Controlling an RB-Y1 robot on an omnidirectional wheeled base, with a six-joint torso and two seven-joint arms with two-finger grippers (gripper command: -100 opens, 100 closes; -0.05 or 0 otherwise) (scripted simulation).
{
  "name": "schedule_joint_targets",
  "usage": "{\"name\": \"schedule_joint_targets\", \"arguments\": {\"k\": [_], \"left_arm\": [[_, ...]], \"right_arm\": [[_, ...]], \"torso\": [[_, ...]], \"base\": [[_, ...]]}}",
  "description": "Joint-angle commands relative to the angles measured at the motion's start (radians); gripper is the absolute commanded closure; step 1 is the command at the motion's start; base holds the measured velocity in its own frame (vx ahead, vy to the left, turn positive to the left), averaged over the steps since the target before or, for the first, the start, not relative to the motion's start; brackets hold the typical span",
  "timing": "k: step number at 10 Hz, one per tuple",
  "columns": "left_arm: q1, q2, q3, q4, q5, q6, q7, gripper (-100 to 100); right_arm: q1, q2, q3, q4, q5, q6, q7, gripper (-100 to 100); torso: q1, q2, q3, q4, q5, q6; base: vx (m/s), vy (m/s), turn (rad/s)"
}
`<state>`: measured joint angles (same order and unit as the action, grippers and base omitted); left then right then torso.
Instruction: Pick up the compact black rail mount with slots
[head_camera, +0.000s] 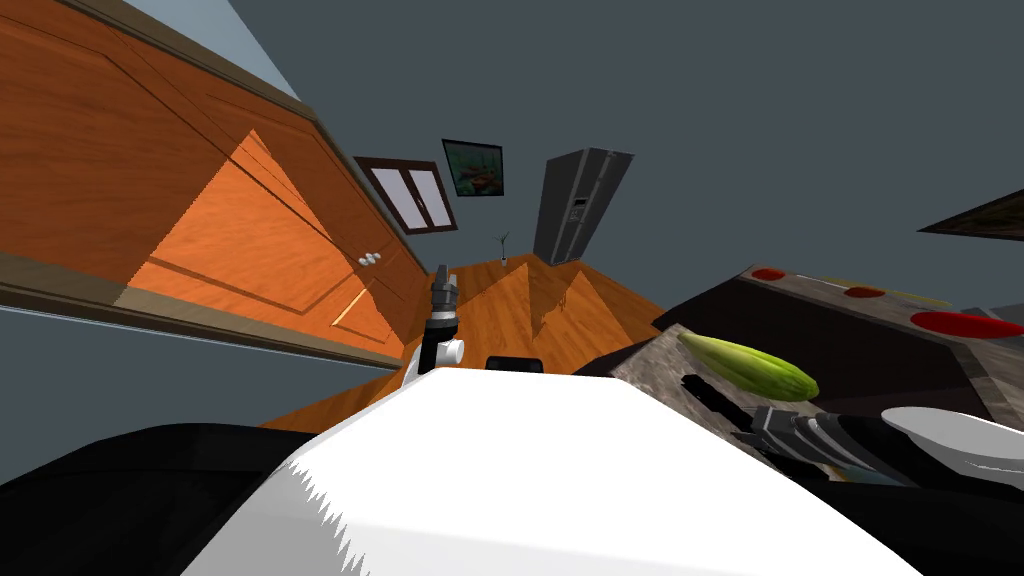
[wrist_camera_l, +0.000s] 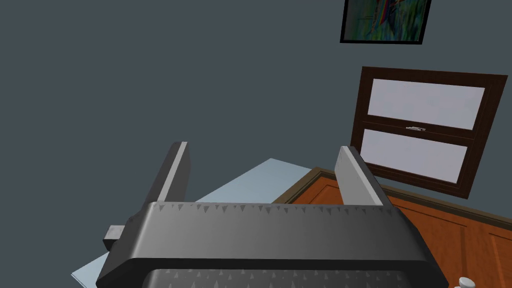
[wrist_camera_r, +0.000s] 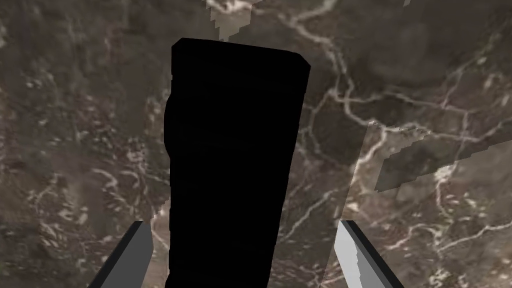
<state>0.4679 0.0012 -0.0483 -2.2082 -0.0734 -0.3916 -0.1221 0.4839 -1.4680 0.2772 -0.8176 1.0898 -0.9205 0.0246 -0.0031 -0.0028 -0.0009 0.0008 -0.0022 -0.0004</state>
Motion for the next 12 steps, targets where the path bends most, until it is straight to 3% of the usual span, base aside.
{"name": "schedule_joint_targets", "arguments": {"k": [1,5,6,7,12], "left_arm": [[0.000,0.000,0.000,0.000,0.000,0.000,0.000,0],[0.000,0.000,0.000,0.000,0.000,0.000,0.000,0],[0.000,0.000,0.000,0.000,0.000,0.000,0.000,0],[0.000,0.000,0.000,0.000,0.000,0.000,0.000,0],[0.001,0.000,0.000,0.000,0.000,0.000,0.000,0]], "right_arm": [[0.000,0.000,0.000,0.000,0.000,0.000,0.000,100],[0.000,-0.001,-0.001,0.000,-0.001,0.000,-0.001,100],[0.000,-0.001,-0.001,0.000,-0.001,0.000,-0.001,0],[0.030,-0.027,0.005,-0.040,-0.032,0.026,0.024,100],[0.128,-0.139,0.037,-0.183,-0.162,0.119,0.142,100]], "torso": [[0.000,0.000,0.000,0.000,0.000,0.000],[-0.003,-0.003,-0.002,-0.001,-0.002,0.000],[-0.003,-0.004,-0.002,-0.001,-0.002,0.000],[-0.003,-0.004,-0.002,-0.001,-0.002,0.000],[-0.003,-0.014,-0.009,-0.003,0.000,0.001]], "base": [[-0.008,0.001,0.000],[0.000,0.000,0.000],[0.000,0.000,0.000],[0.116,-0.019,-0.288],[0.208,-0.029,-0.319]]}}
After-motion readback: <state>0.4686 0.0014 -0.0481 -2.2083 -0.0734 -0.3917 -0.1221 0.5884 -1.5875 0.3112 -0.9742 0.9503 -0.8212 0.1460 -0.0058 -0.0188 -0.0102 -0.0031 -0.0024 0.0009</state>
